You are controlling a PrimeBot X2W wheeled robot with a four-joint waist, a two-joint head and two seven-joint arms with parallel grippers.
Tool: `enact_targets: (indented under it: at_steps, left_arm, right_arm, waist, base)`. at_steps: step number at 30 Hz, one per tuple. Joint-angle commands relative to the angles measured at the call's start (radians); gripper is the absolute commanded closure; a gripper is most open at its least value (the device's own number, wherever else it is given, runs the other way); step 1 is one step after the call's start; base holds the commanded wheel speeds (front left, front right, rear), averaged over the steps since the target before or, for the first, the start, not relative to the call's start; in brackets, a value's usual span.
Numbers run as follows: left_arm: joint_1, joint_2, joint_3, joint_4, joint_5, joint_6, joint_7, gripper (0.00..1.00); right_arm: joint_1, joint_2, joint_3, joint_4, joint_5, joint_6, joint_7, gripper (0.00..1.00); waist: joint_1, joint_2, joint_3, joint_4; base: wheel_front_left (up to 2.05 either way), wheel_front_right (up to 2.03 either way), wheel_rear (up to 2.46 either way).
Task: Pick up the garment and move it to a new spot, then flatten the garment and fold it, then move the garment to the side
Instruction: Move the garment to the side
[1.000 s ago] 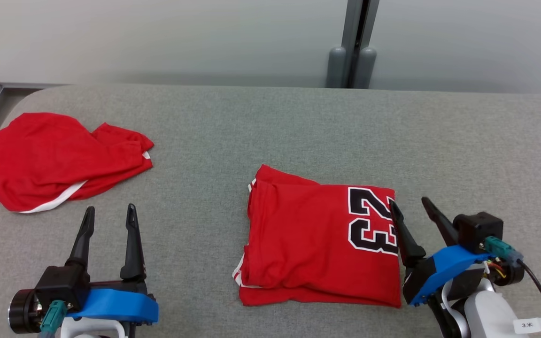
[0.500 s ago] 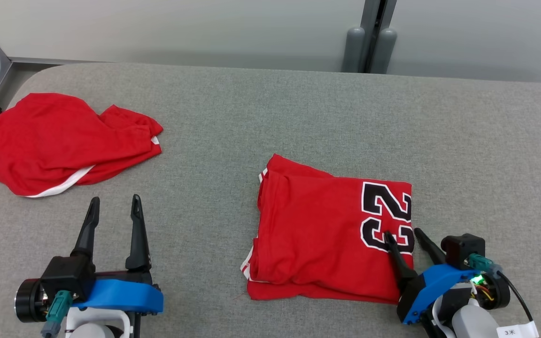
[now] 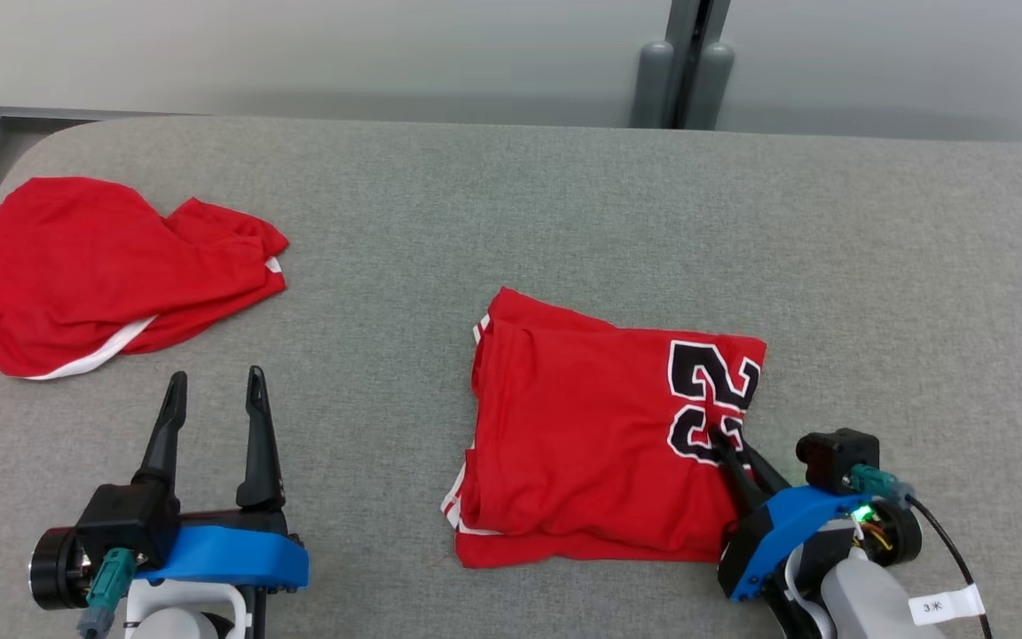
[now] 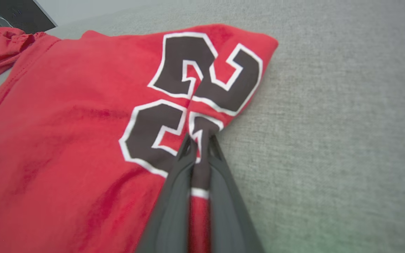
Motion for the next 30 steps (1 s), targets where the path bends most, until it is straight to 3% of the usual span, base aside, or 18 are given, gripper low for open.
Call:
enact_targets:
  at_steps: [1, 11, 19, 30]
  left_arm:
    - [-0.007, 0.007, 0.005, -0.001, -0.007, 0.006, -0.008, 0.0]
    - [-0.068, -0.002, 0.005, -0.026, 0.001, 0.008, -0.021, 0.0]
    - [-0.143, 0.019, 0.012, -0.058, 0.021, 0.01, -0.025, 0.0]
    - [-0.232, 0.045, 0.0, -0.09, 0.042, 0.009, -0.012, 0.0]
  right_arm:
    - [-0.029, -0.004, -0.01, 0.005, -0.017, 0.0, -0.007, 1.0]
    - [-0.113, -0.135, -0.098, -0.062, -0.065, 0.0, -0.011, 1.0]
    - [-0.081, -0.262, -0.178, -0.188, -0.04, 0.0, 0.004, 1.0]
    - [-0.159, -0.299, -0.221, -0.339, -0.057, 0.0, 0.035, 1.0]
  waist:
    - [0.0, 0.0, 0.007, -0.01]
    - [0.0, 0.0, 0.086, -0.102]
    - [0.0, 0.0, 0.182, -0.193]
    - [0.0, 0.0, 0.281, -0.227]
  base:
    - [0.0, 0.0, 0.0]
    - [0.0, 0.0, 0.0]
    - [0.0, 0.0, 0.0]
    - [0.0, 0.0, 0.0]
